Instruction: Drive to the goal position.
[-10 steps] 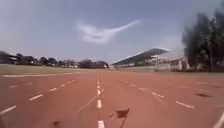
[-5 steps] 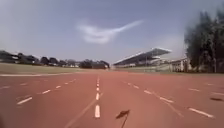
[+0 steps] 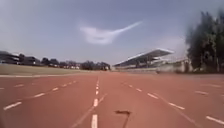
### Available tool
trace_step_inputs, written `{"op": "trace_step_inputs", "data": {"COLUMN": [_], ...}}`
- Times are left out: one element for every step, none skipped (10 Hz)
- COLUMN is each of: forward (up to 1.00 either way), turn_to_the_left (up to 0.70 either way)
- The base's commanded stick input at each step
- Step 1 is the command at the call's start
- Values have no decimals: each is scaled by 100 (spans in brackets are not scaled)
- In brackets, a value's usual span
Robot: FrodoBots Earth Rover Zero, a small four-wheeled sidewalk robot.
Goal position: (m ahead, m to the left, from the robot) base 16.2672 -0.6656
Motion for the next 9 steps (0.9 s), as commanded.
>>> {"op": "trace_step_inputs", "data": {"forward": [70,70,70,70,70,70,70,70,70], "turn_to_the_left": [0,0,0,0,0,0,0,0,0]}}
